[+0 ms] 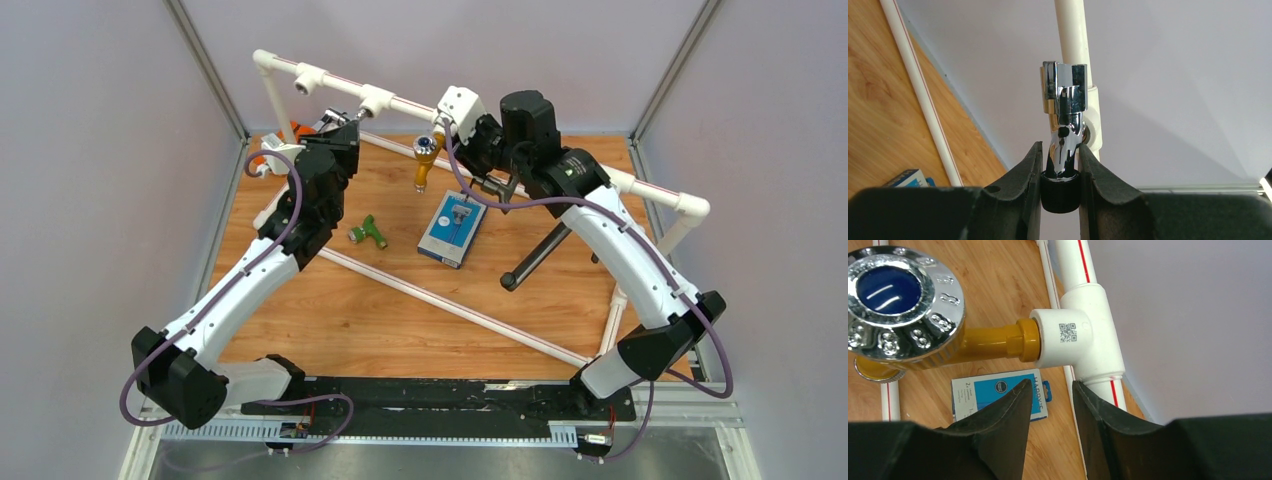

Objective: Install the water faucets

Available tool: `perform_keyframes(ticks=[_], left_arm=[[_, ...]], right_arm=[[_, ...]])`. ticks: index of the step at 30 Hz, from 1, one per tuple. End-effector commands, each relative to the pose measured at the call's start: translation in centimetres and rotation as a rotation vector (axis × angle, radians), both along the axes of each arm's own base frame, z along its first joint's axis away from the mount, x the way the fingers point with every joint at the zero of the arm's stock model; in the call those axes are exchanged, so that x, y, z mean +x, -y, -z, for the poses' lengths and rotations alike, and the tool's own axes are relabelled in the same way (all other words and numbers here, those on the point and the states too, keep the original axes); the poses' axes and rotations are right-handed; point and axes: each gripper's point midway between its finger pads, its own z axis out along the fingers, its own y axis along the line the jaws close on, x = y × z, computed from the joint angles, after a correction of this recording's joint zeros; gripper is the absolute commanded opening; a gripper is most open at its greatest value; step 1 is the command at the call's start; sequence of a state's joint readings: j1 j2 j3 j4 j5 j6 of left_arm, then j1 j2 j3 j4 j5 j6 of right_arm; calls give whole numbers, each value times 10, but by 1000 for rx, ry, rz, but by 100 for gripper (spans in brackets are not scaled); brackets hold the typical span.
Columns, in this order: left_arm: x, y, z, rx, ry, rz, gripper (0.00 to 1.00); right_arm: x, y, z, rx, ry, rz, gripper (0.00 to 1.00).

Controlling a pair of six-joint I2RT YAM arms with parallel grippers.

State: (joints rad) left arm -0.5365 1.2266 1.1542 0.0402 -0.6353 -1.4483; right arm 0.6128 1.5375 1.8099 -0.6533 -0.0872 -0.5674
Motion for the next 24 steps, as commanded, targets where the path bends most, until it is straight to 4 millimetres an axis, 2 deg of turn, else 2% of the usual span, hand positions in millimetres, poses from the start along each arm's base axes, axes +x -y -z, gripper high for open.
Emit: perform_keyframes(ticks=[1, 3, 7, 10, 12, 16, 21, 24], left_arm=[[-8, 5, -35, -33, 101, 43, 0], [-8, 5, -36, -33, 104, 43, 0], [-7, 8, -36, -27, 108, 56, 0], [-5, 11, -38, -21, 111, 67, 0], [-4, 14, -38, -16, 113, 74, 0], [-1, 17, -38, -8, 114, 83, 0], [2, 17, -38, 5, 118, 75, 0], [4, 17, -38, 5, 120, 66, 0]], right_arm=[[17, 61, -1, -176, 39, 214, 50], [18, 66, -8, -183, 61, 236, 56], [23, 70, -10, -208, 78, 260, 59], [26, 66, 1, -236, 62, 238, 58], [28, 62, 12, -256, 32, 217, 54], [24, 46, 31, -264, -52, 128, 39], [14, 37, 39, -238, -108, 87, 14], [7, 31, 45, -243, -120, 69, 10]])
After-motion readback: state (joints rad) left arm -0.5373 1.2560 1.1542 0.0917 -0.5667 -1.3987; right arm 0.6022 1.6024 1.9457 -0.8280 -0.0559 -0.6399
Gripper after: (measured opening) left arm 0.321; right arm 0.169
